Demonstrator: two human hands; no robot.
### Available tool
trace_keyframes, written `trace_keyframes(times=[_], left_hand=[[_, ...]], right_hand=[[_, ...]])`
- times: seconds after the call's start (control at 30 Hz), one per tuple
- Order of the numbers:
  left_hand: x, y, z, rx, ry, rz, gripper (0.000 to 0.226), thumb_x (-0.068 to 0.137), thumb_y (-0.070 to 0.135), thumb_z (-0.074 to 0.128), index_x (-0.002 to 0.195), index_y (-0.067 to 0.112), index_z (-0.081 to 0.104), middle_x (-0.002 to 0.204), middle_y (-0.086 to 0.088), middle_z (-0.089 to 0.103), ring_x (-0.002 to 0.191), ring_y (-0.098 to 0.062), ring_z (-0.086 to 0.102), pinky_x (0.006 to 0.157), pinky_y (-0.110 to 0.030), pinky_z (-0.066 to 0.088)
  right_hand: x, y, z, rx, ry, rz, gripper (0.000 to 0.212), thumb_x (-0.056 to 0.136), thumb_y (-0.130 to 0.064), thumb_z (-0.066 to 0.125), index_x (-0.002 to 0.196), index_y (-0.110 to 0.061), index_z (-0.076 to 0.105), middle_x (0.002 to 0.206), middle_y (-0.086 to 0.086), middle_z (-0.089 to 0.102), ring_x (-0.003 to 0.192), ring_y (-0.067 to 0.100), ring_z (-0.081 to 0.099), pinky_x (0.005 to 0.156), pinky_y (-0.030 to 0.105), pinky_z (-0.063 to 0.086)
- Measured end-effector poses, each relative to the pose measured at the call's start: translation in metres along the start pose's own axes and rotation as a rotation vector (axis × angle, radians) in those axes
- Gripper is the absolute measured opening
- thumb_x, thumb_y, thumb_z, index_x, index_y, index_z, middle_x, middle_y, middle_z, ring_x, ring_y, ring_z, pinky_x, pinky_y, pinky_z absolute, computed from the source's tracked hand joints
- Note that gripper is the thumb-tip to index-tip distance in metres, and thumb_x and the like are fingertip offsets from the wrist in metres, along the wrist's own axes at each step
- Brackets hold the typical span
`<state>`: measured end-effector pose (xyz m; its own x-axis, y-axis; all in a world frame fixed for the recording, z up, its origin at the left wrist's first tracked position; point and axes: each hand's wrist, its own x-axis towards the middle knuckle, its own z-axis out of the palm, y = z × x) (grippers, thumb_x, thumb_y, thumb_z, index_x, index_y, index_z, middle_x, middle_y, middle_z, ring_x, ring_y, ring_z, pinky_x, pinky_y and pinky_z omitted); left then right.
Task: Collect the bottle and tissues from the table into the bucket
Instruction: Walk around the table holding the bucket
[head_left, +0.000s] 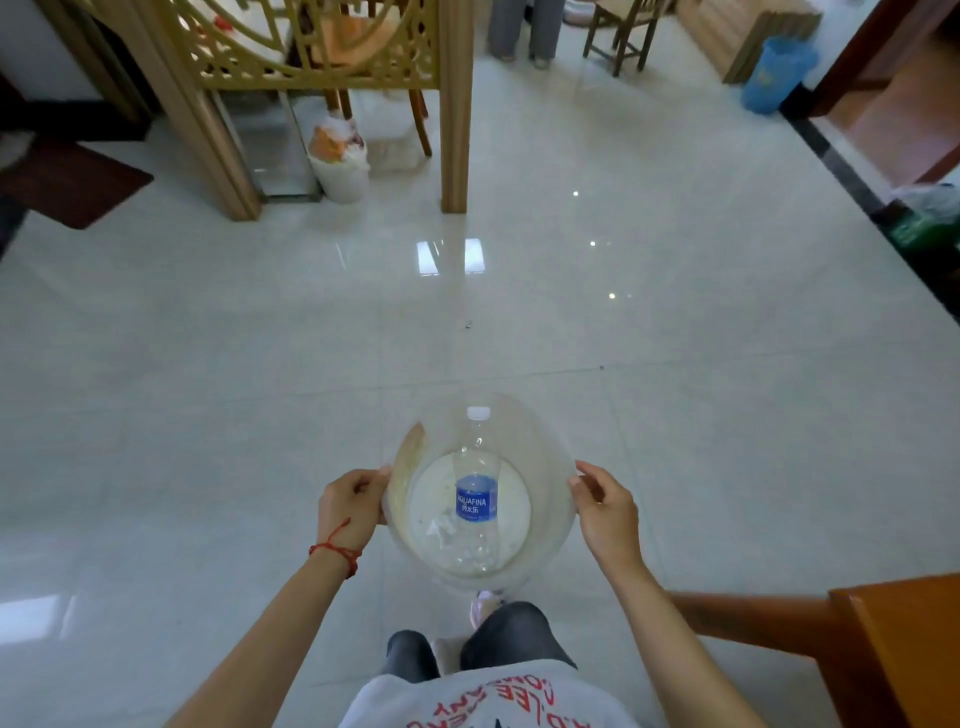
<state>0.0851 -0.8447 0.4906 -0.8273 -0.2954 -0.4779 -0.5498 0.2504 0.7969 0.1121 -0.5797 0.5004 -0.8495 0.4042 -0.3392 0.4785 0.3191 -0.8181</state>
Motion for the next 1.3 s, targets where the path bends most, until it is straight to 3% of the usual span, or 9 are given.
trace_keyframes(times=[0.23,0.4,0.53,0.6,0.83,1.13,1.3], left_hand=[[0.073,0.076,0.052,0.012,-0.011,0.04,0.027,0.086,0.03,0.057,0.079,0.007,0.069,0.084,-0.014,0.069,0.077,-0.03,0.066,0.082,-0.047,0.056],[0.113,0.129,0.089,0.021,-0.065,0.086,0.027,0.087,0.026,0.057,0.086,0.001,0.068,0.087,-0.016,0.067,0.069,-0.023,0.062,0.07,-0.036,0.057],[0.15,0.164,0.118,0.074,-0.146,0.113,0.029,0.086,0.03,0.058,0.082,0.002,0.068,0.082,-0.012,0.067,0.066,-0.022,0.063,0.072,-0.041,0.058],[0.172,0.183,0.136,0.118,-0.2,0.135,0.03,0.086,0.029,0.058,0.082,0.002,0.069,0.081,-0.012,0.067,0.066,-0.023,0.063,0.074,-0.043,0.058],[0.238,0.257,0.207,0.261,-0.439,0.254,0.027,0.087,0.024,0.057,0.085,0.0,0.068,0.082,-0.015,0.066,0.069,-0.026,0.062,0.073,-0.043,0.058],[0.258,0.321,0.313,0.404,-0.769,0.381,0.026,0.087,0.023,0.056,0.085,-0.001,0.066,0.084,-0.016,0.066,0.074,-0.027,0.062,0.067,-0.034,0.055],[0.242,0.336,0.378,0.484,-0.901,0.432,0.028,0.087,0.025,0.056,0.082,0.0,0.067,0.082,-0.017,0.067,0.076,-0.031,0.064,0.073,-0.042,0.057]], right_hand=[[0.098,-0.039,-0.018,0.068,0.03,0.002,0.029,0.091,-0.016,0.052,0.119,-0.01,0.058,0.105,0.002,0.06,0.095,0.016,0.055,0.083,0.026,0.042],[0.151,-0.056,-0.033,0.125,0.1,0.03,0.026,0.09,-0.016,0.053,0.115,-0.011,0.061,0.097,0.0,0.062,0.091,0.017,0.058,0.08,0.026,0.045],[0.186,-0.06,-0.044,0.166,0.187,0.079,0.025,0.089,-0.016,0.054,0.113,-0.012,0.062,0.098,-0.001,0.063,0.093,0.017,0.059,0.083,0.029,0.047],[0.202,-0.061,-0.048,0.193,0.238,0.112,0.025,0.089,-0.017,0.055,0.112,-0.013,0.062,0.097,-0.001,0.064,0.093,0.017,0.06,0.083,0.03,0.048],[0.241,-0.067,-0.06,0.31,0.483,0.227,0.023,0.09,-0.016,0.053,0.112,-0.013,0.062,0.093,-0.003,0.062,0.082,0.004,0.057,0.066,0.013,0.042],[0.247,-0.057,-0.08,0.438,0.82,0.397,0.025,0.091,-0.017,0.052,0.114,-0.013,0.06,0.098,-0.001,0.062,0.093,0.016,0.058,0.083,0.028,0.047],[0.248,-0.038,-0.112,0.465,0.951,0.463,0.025,0.091,-0.017,0.053,0.114,-0.013,0.06,0.102,0.001,0.062,0.097,0.017,0.058,0.087,0.03,0.046]])
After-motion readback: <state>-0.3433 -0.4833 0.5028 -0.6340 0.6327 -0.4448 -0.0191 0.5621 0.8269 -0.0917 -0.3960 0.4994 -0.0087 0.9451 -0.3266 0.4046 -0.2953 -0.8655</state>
